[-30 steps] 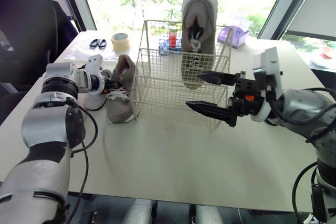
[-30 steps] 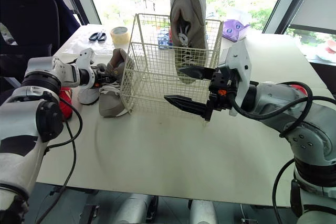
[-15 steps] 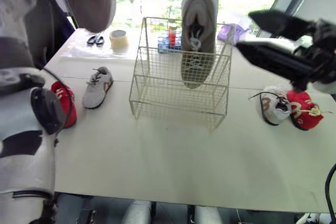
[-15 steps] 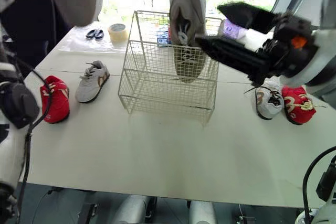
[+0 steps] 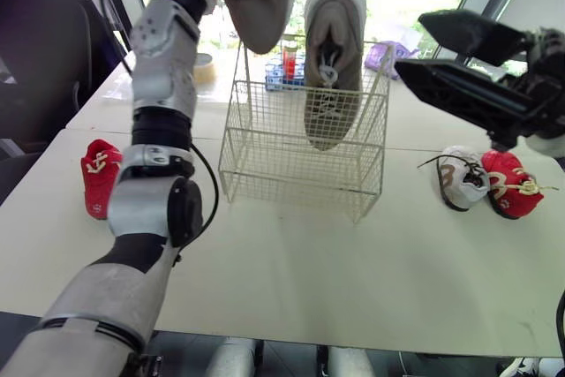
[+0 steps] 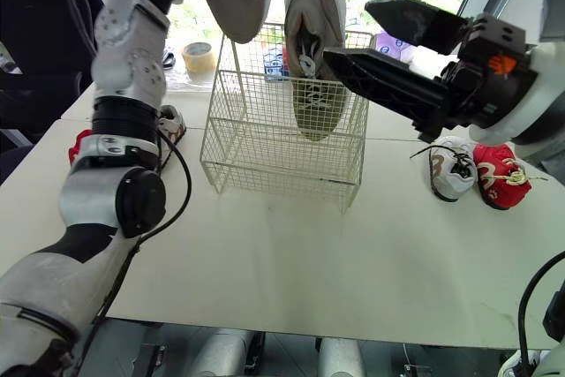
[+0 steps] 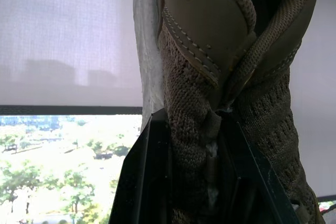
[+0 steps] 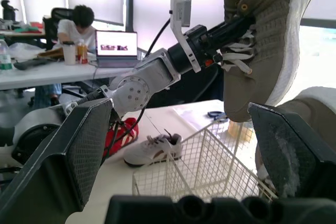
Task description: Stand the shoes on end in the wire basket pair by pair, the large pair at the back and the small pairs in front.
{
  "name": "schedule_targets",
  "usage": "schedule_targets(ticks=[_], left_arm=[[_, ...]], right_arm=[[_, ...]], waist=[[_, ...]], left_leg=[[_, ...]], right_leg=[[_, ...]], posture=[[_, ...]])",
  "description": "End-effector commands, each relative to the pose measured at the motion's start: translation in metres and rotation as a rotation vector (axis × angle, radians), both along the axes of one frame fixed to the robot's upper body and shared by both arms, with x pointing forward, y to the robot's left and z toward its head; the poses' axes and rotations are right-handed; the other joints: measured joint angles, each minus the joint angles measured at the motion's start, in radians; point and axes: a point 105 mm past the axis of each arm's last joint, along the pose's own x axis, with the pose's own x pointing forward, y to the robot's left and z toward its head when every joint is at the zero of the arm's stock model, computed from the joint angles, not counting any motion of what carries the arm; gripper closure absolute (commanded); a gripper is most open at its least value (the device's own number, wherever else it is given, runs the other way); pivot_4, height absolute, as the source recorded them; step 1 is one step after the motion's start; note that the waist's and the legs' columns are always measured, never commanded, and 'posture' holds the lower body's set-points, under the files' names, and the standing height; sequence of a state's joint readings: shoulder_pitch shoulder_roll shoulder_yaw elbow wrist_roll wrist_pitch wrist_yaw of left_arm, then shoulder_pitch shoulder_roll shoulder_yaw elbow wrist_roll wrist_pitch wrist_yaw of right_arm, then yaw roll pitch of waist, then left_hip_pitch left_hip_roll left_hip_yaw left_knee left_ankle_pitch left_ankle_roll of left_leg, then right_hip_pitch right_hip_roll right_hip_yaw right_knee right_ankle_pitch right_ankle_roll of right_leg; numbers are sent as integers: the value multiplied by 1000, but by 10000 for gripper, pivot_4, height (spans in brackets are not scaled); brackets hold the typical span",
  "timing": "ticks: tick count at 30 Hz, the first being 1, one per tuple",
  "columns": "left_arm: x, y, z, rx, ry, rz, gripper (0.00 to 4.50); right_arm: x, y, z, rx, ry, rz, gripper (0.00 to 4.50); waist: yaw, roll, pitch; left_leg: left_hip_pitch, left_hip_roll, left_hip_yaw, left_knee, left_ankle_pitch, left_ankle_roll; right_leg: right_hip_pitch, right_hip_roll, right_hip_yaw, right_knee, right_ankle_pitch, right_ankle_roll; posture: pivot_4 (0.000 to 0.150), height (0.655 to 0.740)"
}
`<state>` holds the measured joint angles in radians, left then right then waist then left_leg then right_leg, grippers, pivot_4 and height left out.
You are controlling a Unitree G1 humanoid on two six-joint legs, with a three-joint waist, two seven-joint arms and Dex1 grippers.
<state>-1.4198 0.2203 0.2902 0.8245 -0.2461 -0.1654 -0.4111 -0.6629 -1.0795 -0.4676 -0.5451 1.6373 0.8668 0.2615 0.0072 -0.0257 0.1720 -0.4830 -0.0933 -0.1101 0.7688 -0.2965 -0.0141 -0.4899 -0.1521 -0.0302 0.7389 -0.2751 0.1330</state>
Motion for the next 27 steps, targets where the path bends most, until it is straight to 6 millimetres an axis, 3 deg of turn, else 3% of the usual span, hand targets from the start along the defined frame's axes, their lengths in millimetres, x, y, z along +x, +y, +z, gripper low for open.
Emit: schedule_targets(ticks=[1,9,14,18,20,21,25,26,27], left_arm=[[-8,-6,12,19,-90,41,40899],[9,-14,-55,24,60,15,40899],[16,-15,-110,67,188,30,40899],[12,-12,-120,84,221,22,40899],[5,-15,-121,127,216,-12,30250],[1,-15,-122,149,214,-21,27191],[-8,-5,-127,198,252,-21,6353],[-11,-2,-126,201,258,-22,2311],[-15,1,-124,215,256,-24,2311]], right_arm=[[-9,0,5,7,-23,-5,0],[-7,0,-2,36,13,-26,0],[0,2,-6,45,38,-12,0],[2,4,-10,47,56,4,0],[4,5,-13,54,63,13,0],[5,5,-14,56,66,16,0],[10,6,-23,57,82,22,0],[10,6,-25,57,86,22,0],[11,5,-26,57,88,23,0]], waist=[[1,0,0],[3,0,0],[1,1,0],[-1,1,-1],[-3,1,-1],[-3,2,-1],[4,2,-1],[4,2,-1],[4,2,-1]], left_leg=[[0,0,0,0,0,0],[4,0,0,0,-1,2],[4,0,0,0,-1,2],[6,0,0,1,-1,2],[6,0,0,0,-1,2],[6,0,0,0,-1,2],[6,0,-1,1,-1,2],[6,0,-1,1,-1,2],[6,0,-1,1,-1,2]], right_leg=[[0,0,0,0,0,0],[4,0,0,0,0,1],[5,1,0,0,1,1],[6,1,0,0,1,1],[6,1,0,-1,1,1],[6,1,0,-1,1,1],[7,2,0,-1,1,1],[8,2,0,-1,1,1],[8,2,0,-1,1,0]], posture=[[1500,6595],[1500,6595],[1500,6595],[1500,6595],[1500,6595],[1500,6595],[1500,6595],[1500,6595],[1500,6595]])
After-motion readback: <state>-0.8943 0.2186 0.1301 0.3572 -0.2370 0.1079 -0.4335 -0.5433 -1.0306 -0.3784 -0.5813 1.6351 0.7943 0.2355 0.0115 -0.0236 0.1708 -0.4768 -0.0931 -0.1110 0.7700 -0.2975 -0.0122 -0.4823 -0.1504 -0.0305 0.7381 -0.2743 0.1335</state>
